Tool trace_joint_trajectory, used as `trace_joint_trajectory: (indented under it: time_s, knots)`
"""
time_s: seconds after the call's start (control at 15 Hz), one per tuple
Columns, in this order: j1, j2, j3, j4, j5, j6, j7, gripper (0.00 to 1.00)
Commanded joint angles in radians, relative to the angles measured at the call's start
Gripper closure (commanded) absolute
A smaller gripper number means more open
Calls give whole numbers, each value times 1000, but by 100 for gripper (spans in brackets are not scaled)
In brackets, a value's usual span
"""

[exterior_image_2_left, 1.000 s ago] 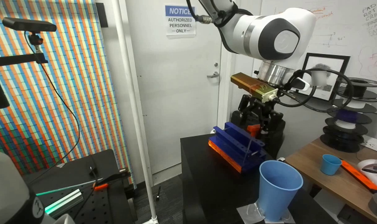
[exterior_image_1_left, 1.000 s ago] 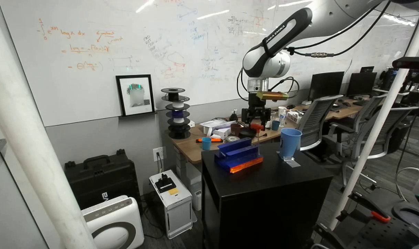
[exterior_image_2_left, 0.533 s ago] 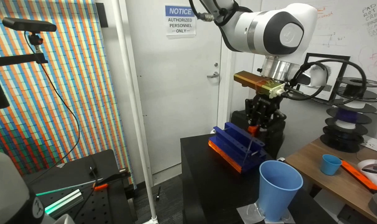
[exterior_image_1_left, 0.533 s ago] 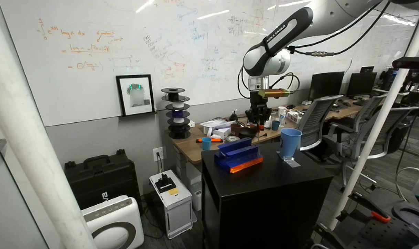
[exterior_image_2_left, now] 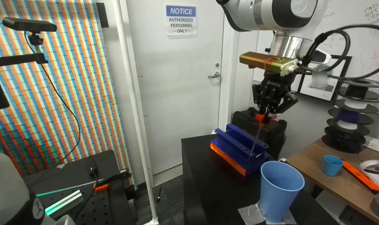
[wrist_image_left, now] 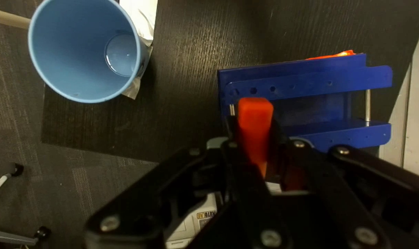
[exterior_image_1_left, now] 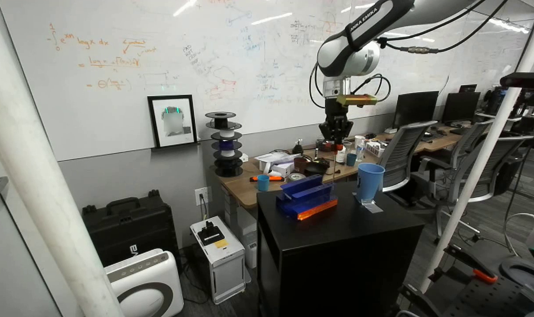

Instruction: Put the red object on the blue rack in the blue cup

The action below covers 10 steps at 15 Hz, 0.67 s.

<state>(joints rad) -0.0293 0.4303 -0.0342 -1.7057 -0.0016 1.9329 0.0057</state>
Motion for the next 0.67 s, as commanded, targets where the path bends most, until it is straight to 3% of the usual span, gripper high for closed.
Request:
trace_joint_trajectory:
  time_s: [0.0,0.33,0.6]
  knots:
    - [8,-133,-2,-24,-19,-63,19,95]
    - [-3,-253,-33,-35,-85,-73,96,95]
    - [-36,-255,-65,-36,-87,-89,127,95]
